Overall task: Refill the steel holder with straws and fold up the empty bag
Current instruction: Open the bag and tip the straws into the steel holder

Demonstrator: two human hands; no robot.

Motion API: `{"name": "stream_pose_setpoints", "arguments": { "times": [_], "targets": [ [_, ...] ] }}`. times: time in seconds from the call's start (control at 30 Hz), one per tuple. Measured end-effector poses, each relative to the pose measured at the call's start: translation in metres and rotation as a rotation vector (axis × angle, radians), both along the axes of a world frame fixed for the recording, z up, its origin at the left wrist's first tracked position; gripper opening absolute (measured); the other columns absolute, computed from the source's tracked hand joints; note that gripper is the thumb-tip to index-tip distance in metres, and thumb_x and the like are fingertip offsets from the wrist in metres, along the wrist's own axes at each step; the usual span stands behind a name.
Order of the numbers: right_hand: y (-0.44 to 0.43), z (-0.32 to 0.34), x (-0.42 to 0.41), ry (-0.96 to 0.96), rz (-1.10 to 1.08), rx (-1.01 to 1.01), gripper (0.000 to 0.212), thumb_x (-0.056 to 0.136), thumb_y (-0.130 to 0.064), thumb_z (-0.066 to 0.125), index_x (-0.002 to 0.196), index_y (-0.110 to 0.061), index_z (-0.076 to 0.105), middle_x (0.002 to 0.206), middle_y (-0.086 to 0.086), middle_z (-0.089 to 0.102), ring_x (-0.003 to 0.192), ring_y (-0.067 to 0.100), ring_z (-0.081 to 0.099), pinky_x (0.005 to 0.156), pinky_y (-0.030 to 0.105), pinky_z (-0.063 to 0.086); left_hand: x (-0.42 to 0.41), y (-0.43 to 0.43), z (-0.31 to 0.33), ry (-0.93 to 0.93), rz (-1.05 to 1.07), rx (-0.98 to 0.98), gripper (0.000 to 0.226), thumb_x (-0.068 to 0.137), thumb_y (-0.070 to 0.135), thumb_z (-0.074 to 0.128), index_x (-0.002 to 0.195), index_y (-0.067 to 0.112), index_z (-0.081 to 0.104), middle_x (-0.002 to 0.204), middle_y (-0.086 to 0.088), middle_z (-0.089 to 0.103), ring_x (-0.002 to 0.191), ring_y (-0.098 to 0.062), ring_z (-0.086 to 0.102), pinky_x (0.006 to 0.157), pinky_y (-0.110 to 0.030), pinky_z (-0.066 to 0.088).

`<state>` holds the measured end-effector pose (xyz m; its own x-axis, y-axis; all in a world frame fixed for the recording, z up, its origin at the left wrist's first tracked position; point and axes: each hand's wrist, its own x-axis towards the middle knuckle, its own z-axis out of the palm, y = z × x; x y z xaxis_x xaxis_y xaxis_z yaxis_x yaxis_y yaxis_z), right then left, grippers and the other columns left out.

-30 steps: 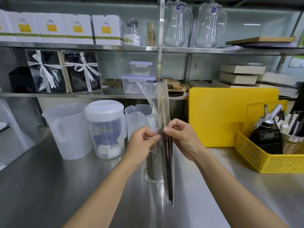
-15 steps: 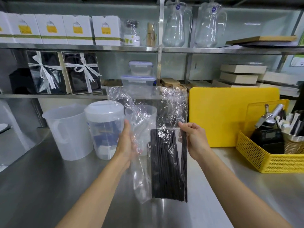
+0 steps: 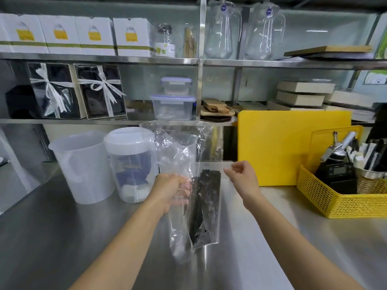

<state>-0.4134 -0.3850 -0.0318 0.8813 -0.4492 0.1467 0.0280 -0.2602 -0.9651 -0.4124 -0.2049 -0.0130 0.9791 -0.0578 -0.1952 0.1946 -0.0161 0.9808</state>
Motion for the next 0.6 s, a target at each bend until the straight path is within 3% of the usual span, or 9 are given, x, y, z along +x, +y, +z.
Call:
{"name": "stream_pose_setpoints", "arguments": {
  "times": [0.13, 0.2, 0.3, 0.33, 0.4, 0.5, 0.53, 0.6],
  "targets": [
    [0.019, 0.018, -0.019, -0.036, 0.361, -0.094, 0.019, 0.081, -0.032, 0.066, 0.091, -0.018, 0.058, 0.088, 0.000, 0.063, 0.083, 0.015, 0.060, 0.068, 0.021, 0.045, 0.003, -0.005, 0.004, 0.051, 0.087, -0.156, 0.013, 0.087, 0.000, 0.046, 0.082, 0.004, 0.058, 0.081, -0.017, 0.063, 0.069, -0.026, 0.059, 0.064, -0.039, 0.053],
    [0.029, 0.028, -0.029, 0.069, 0.616, -0.241, 0.037, 0.077, -0.042, 0.068, 0.105, -0.020, 0.058, 0.101, -0.002, 0.064, 0.092, 0.009, 0.062, 0.076, 0.022, 0.051, 0.005, -0.009, 0.004, 0.068, 0.147, -0.224, 0.014, 0.085, -0.002, 0.046, 0.082, 0.004, 0.058, 0.073, -0.015, 0.064, 0.069, -0.028, 0.061, 0.067, -0.041, 0.054],
    [0.043, 0.036, -0.040, 0.179, 0.876, -0.360, 0.050, 0.077, -0.027, 0.072, 0.116, -0.034, 0.043, 0.102, -0.026, 0.052, 0.087, -0.016, 0.055, 0.073, 0.000, 0.043, 0.006, -0.015, 0.008, 0.130, 0.202, -0.365, 0.011, 0.079, 0.000, 0.049, 0.075, 0.003, 0.059, 0.059, -0.014, 0.057, 0.064, -0.030, 0.058, 0.065, -0.042, 0.052],
    [0.047, 0.036, -0.041, 0.174, 0.896, -0.396, 0.062, 0.074, -0.022, 0.075, 0.122, -0.037, 0.038, 0.105, -0.029, 0.049, 0.088, -0.017, 0.054, 0.071, -0.002, 0.040, 0.006, -0.016, 0.010, 0.136, 0.209, -0.396, 0.012, 0.078, -0.001, 0.049, 0.071, 0.003, 0.057, 0.059, -0.014, 0.053, 0.062, -0.029, 0.055, 0.063, -0.040, 0.050],
    [0.051, 0.027, -0.036, 0.108, 0.750, -0.557, 0.070, 0.072, -0.017, 0.076, 0.129, -0.030, 0.039, 0.114, -0.015, 0.056, 0.096, -0.001, 0.056, 0.075, 0.006, 0.042, 0.006, -0.017, 0.013, 0.127, 0.182, -0.449, 0.014, 0.078, -0.003, 0.048, 0.068, 0.004, 0.055, 0.064, -0.013, 0.051, 0.059, -0.026, 0.052, 0.059, -0.035, 0.047],
    [0.050, 0.019, -0.025, 0.011, 0.438, -0.679, 0.027, 0.080, -0.011, 0.061, 0.105, -0.018, 0.055, 0.099, 0.004, 0.064, 0.090, 0.022, 0.060, 0.073, 0.030, 0.049, 0.003, -0.017, 0.018, 0.088, 0.115, -0.486, 0.006, 0.079, 0.001, 0.054, 0.080, 0.002, 0.059, 0.075, -0.012, 0.056, 0.071, -0.023, 0.056, 0.069, -0.038, 0.050],
    [0.047, 0.017, -0.023, -0.008, 0.397, -0.674, 0.015, 0.082, -0.008, 0.058, 0.094, -0.017, 0.057, 0.089, 0.003, 0.063, 0.083, 0.022, 0.060, 0.068, 0.030, 0.048, 0.002, -0.016, 0.019, 0.052, 0.072, -0.461, 0.013, 0.080, 0.006, 0.059, 0.092, 0.002, 0.060, 0.083, -0.012, 0.059, 0.080, -0.023, 0.059, 0.080, -0.041, 0.052],
    [0.038, 0.020, -0.020, -0.037, 0.404, -0.615, 0.021, 0.082, 0.001, 0.053, 0.076, -0.019, 0.054, 0.081, 0.002, 0.061, 0.078, 0.020, 0.061, 0.066, 0.028, 0.049, 0.000, -0.011, 0.022, -0.040, -0.070, -0.411, 0.056, 0.071, 0.023, 0.073, 0.120, 0.006, 0.052, 0.107, -0.012, 0.061, 0.103, -0.023, 0.059, 0.101, -0.044, 0.043]
  ]
}}
